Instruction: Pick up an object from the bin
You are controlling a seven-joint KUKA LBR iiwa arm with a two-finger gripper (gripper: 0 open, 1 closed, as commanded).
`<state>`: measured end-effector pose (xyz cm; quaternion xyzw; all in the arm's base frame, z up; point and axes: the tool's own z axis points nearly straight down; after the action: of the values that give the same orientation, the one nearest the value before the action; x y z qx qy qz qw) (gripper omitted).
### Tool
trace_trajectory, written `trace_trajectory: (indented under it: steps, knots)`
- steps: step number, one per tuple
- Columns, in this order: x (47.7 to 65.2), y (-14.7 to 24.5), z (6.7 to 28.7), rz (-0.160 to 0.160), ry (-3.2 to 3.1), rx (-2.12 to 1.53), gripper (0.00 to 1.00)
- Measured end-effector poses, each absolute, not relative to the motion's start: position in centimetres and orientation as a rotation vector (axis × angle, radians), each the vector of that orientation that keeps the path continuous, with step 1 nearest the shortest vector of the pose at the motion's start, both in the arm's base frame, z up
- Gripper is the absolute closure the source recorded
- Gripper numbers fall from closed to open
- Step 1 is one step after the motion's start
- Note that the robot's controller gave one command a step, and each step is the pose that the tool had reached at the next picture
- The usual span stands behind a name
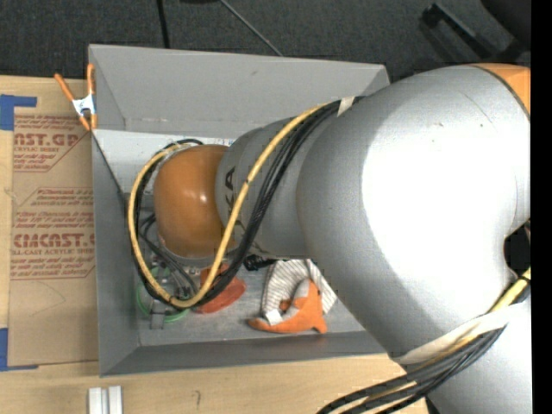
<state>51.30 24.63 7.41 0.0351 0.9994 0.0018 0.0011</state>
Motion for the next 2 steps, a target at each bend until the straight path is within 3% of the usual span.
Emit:
trace_trajectory:
  steps: [2]
  knots:
    - [51.37,24.70,8.19,0.008,3.136,0.111,1.00]
